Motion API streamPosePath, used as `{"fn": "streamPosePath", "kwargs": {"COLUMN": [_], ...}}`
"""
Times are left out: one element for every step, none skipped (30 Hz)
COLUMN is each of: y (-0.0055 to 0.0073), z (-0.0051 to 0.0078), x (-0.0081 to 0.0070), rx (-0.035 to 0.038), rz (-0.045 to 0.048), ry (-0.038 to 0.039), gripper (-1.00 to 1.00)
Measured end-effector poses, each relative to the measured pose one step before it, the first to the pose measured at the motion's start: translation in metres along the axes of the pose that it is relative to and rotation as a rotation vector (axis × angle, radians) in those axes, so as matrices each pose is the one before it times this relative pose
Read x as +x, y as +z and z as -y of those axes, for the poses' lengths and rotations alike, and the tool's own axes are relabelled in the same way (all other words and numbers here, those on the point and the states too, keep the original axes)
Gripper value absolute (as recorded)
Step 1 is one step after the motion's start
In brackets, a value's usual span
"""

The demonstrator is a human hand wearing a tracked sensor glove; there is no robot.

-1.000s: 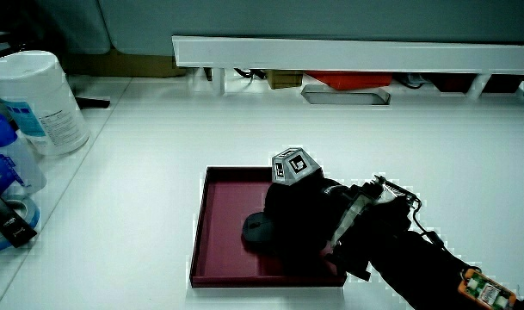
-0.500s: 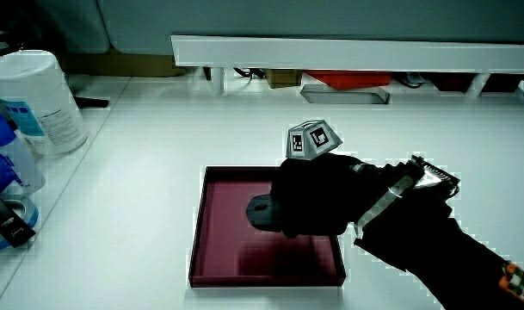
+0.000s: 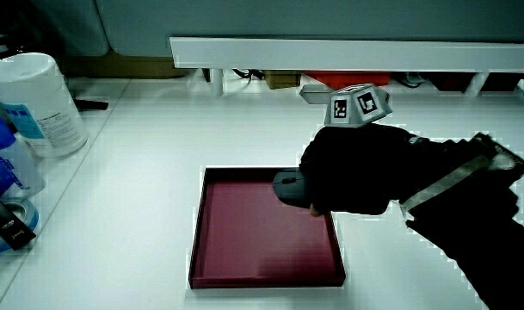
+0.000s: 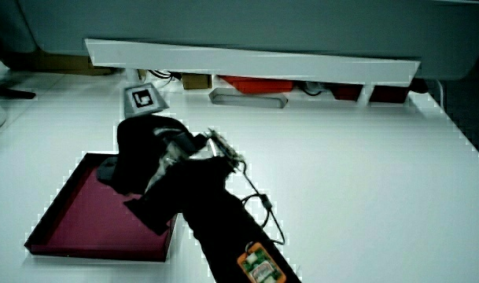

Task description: Pick mouse from plate

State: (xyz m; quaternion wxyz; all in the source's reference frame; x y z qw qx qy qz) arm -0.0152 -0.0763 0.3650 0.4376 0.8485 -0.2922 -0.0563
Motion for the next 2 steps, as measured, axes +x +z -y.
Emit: {"fn": "streamPosePath", "kwargs": {"y": [-0.00387,0.0008], "z": [-0.00225,0.00441], "x": [0.00533,0.00368], "rx": [-0.08118,0.01457], "rz": [-0.0077,-0.02544], "ry": [0.00351,0.03012], "gripper": [1.0,1.0]}}
